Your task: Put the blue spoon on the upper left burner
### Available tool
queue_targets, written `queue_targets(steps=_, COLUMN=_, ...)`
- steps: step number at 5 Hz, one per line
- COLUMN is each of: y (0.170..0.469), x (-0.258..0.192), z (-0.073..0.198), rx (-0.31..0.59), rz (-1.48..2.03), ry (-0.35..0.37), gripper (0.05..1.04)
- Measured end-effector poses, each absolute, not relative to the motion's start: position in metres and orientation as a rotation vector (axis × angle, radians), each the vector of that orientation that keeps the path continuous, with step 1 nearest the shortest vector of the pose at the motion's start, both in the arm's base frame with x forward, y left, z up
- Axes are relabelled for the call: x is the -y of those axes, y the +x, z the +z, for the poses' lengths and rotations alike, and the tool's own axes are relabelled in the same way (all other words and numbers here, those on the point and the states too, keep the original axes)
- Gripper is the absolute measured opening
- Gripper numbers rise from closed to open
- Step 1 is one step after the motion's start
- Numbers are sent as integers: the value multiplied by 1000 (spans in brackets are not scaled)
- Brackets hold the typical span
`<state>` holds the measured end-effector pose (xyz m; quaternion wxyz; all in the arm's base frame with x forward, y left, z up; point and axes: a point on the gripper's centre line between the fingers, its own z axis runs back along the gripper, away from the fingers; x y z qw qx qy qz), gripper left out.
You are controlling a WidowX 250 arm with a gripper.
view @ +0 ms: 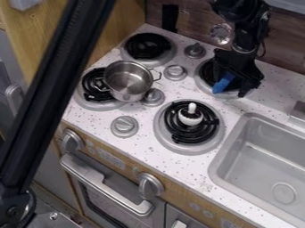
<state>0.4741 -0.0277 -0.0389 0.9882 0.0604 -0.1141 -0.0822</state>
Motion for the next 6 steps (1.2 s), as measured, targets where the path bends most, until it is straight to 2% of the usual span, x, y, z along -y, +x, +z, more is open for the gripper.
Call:
queue_targets(steps=1, y=481, x=4, z=-56, rx=198, rz=-121, ry=140, gripper=1000)
queue_targets(steps=2, y=486, x=-5, z=-58, rx=185, rz=-88, ry=133, gripper=1000)
queue_targets(steps=3, y=488, x=0, z=-60, rx=206, rz=-71, ry=89, gripper=965)
queue_targets(steps=4, y=482, x=12, z=-67, rx=257, rz=-157, ry=22, gripper=680)
queue_targets(steps=5, y=475, x=16, z=-63, rx=193, rz=-156, ry=56, gripper=421)
queue_targets(steps=6, y=471, x=30, z=-68, rx=186, rz=-182, ry=54, gripper=369)
